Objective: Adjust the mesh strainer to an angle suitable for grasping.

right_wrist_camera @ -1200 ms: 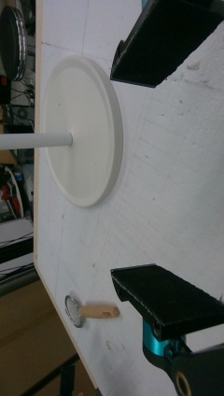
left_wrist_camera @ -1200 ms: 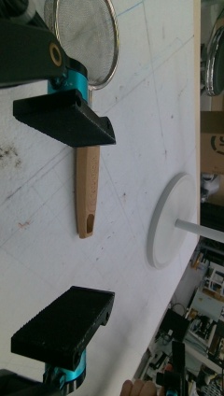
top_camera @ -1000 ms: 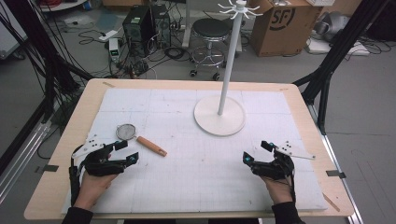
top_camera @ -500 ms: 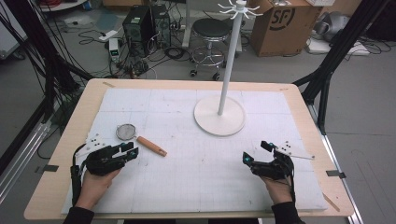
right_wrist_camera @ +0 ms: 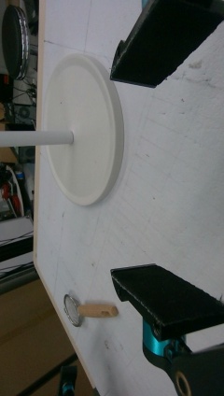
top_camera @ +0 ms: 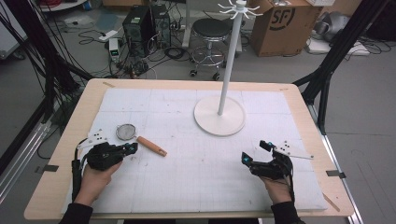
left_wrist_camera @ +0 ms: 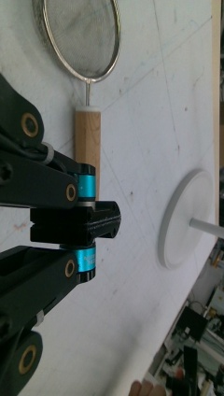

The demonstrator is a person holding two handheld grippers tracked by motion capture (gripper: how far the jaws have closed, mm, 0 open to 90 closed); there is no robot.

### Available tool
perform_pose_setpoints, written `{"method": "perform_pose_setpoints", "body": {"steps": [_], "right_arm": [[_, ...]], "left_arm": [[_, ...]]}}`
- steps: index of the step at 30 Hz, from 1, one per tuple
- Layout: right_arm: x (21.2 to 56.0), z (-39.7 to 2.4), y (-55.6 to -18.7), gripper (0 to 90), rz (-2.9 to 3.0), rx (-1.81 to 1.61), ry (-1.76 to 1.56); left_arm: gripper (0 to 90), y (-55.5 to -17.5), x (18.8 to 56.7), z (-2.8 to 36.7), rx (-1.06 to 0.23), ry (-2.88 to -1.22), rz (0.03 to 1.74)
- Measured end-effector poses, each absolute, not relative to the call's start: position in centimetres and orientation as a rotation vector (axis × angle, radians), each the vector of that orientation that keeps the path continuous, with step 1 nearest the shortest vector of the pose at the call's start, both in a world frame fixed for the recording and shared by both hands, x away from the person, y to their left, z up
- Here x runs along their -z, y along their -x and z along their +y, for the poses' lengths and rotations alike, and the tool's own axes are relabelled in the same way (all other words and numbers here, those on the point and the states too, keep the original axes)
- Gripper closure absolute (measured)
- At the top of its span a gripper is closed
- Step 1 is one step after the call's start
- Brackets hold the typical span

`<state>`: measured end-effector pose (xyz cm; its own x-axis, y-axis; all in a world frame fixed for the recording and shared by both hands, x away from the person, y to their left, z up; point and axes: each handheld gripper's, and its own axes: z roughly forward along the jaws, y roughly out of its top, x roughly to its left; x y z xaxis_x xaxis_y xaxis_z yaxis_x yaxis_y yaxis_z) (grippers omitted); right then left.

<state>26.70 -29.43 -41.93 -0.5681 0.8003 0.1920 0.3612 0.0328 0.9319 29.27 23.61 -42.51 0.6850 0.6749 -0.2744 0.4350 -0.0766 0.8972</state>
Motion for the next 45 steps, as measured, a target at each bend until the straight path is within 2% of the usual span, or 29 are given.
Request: {"method": "perform_pose_setpoints", "body": {"steps": [3, 12, 29, 39, 45], "right_arm": [[41.9, -29.4, -26.7, 5.3, 1.931, -1.552, -1.183], [41.9, -29.5, -26.8, 6.0, 1.938, -1.550, -1.176], [42.1, -29.7, -27.0, 5.9, 1.934, -1.562, -1.188], [42.1, -29.6, -27.0, 5.9, 1.931, -1.569, -1.194], [42.2, -29.5, -27.1, 5.9, 1.937, -1.570, -1.184]], "left_arm": [[90.0, -30.0, 42.4, 23.6, -0.260, -1.678, 0.925], [90.0, -33.2, 41.4, 23.7, -0.178, -1.687, 0.974], [90.0, -36.1, 39.9, 23.4, -0.190, -1.716, 0.989], [90.0, -37.8, 41.7, 23.5, -0.109, -1.739, 1.063], [90.0, -38.7, 42.8, 23.5, -0.108, -1.753, 1.101]]}}
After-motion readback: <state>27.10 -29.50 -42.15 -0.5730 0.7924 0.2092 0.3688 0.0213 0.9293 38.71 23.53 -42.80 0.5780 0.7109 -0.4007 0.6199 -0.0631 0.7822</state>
